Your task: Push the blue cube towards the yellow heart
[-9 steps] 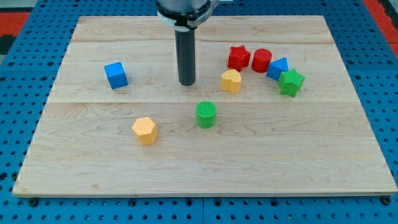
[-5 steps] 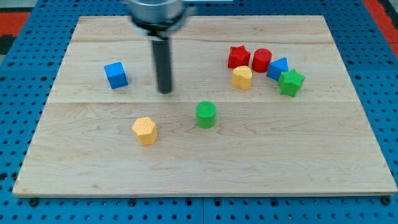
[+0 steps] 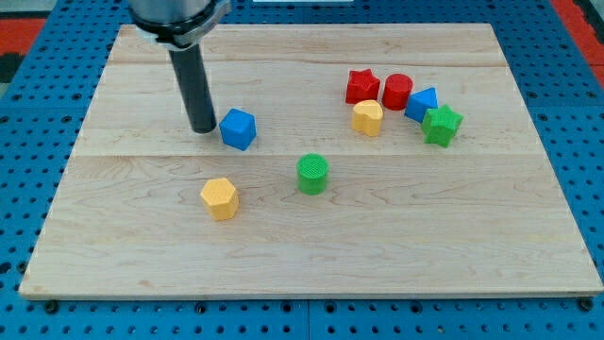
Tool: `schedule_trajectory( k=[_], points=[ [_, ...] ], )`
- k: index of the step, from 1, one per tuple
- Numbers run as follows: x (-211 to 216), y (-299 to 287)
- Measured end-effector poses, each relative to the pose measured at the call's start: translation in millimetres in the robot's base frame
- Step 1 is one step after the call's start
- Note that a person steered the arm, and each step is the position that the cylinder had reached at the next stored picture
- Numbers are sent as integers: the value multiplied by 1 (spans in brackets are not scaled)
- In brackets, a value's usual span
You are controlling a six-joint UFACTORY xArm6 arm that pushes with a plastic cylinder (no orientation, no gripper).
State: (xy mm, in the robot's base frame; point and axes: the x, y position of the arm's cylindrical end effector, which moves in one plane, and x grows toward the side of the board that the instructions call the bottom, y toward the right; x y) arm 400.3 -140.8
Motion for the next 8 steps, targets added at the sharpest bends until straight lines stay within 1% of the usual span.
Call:
schedule_trajectory(
  k=[8],
  points=[
    [-3, -9]
  ],
)
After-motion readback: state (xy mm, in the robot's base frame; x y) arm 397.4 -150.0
